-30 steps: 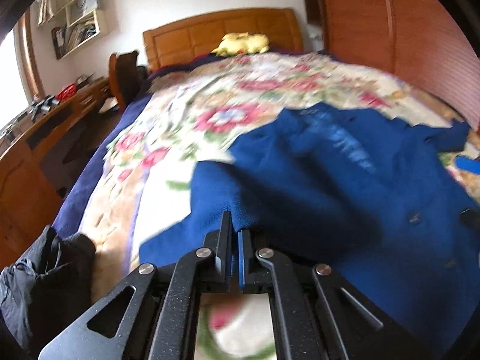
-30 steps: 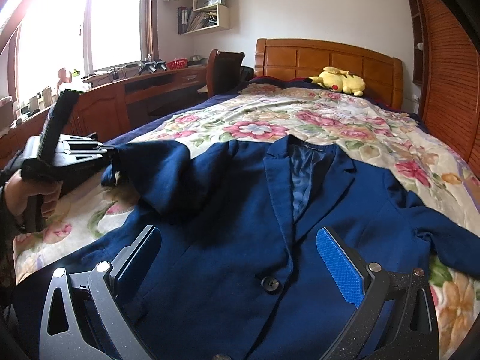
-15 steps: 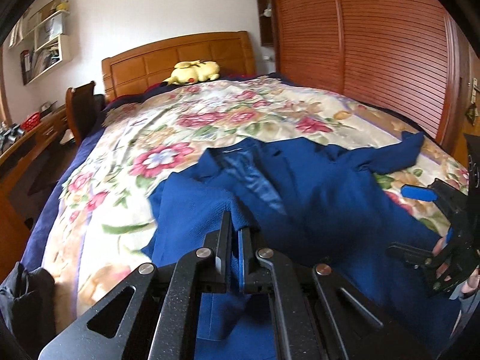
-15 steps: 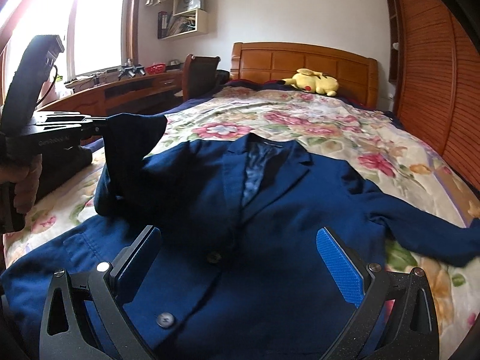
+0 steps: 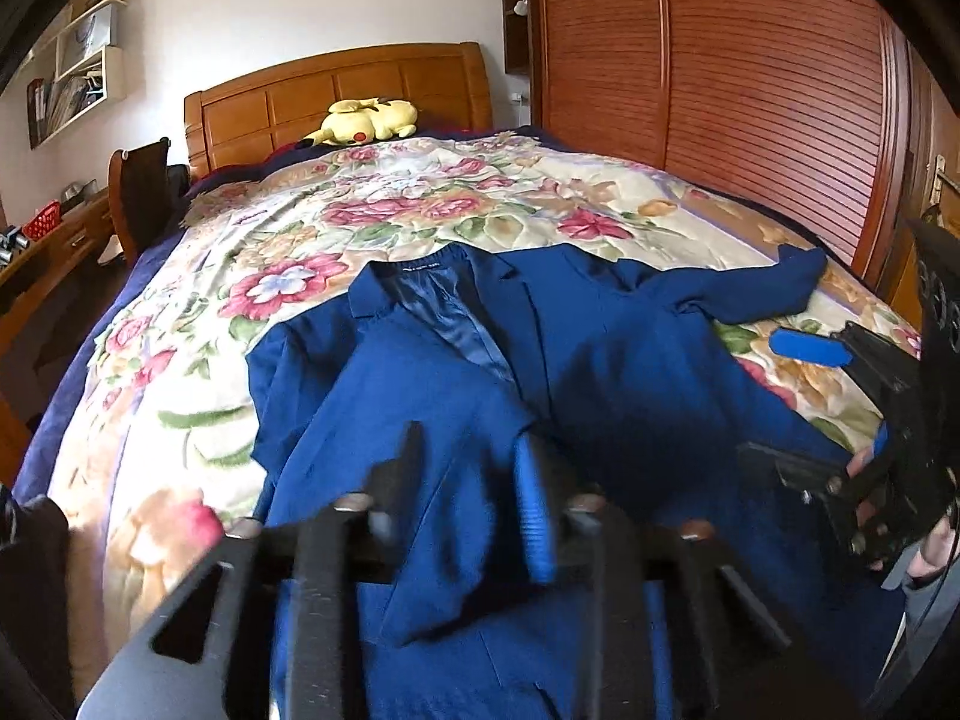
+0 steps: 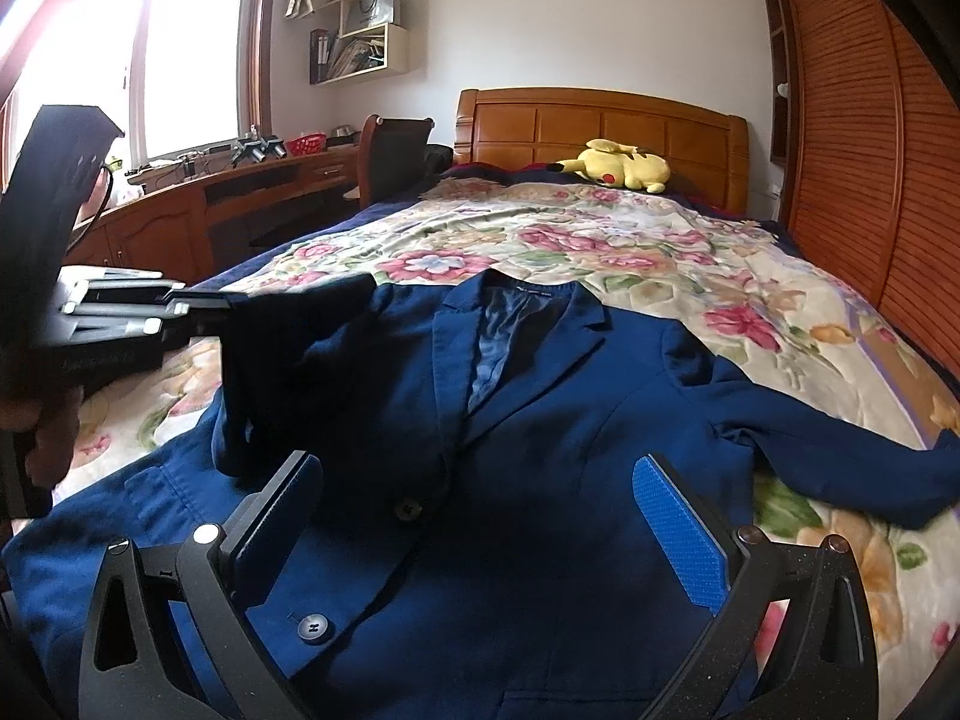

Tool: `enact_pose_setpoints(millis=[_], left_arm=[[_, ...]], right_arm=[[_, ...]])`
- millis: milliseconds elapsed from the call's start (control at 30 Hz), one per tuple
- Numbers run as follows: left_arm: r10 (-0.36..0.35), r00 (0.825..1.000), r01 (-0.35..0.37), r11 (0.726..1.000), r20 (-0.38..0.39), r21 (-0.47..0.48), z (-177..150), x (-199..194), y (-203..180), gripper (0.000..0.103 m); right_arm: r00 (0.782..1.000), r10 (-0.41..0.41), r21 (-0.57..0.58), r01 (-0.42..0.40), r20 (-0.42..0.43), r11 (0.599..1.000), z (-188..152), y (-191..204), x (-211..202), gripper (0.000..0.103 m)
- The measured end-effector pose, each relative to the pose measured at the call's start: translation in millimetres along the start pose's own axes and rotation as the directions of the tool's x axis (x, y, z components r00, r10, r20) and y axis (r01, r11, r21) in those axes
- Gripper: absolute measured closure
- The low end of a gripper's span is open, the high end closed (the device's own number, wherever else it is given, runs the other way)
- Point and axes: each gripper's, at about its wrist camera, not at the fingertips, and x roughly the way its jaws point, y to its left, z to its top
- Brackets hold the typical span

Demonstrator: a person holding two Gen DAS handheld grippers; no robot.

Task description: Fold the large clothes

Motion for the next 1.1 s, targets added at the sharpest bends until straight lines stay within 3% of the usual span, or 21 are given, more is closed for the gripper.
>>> enact_pose_setpoints(millis=[133, 200, 233, 267, 700, 1100], left_arm=[[0.002, 1.0, -0.002, 1.0, -0.001, 0.009, -10, -7, -1, 0.06], [0.013, 1.0, -0.014, 1.0, 0.013, 0.023, -15, -13, -2, 0.046], [0.015, 1.0, -0.015, 1.0, 0.026, 0.023, -17, -16, -1, 0.031], [0.015, 0.999, -0.015, 1.0, 0.036, 0.019, -19, -19, 0, 0.023], [0.117, 0.987, -0.102, 0.985, 0.111, -0.136, -65, -56, 38, 0.023], [0.186, 0.975, -0.167, 0.974, 0.121, -0.155, -87, -67, 63, 0.023]], right_arm=[[1.0, 0.002, -0.001, -0.002, -0.002, 1.0, 0, -1, 1, 0.0], [1.0, 0.004, -0.003, -0.004, -0.003, 1.0, 2, -1, 2, 0.0], [1.0, 0.005, -0.003, -0.005, -0.003, 1.0, 2, -1, 2, 0.0], [1.0, 0.007, -0.003, -0.007, -0.002, 1.0, 2, 0, 2, 0.0], [0.999, 0.043, -0.028, -0.043, -0.012, 0.999, 9, 16, 17, 0.0], [0.994, 0.104, -0.042, -0.105, -0.032, 0.994, 13, 33, 31, 0.0]])
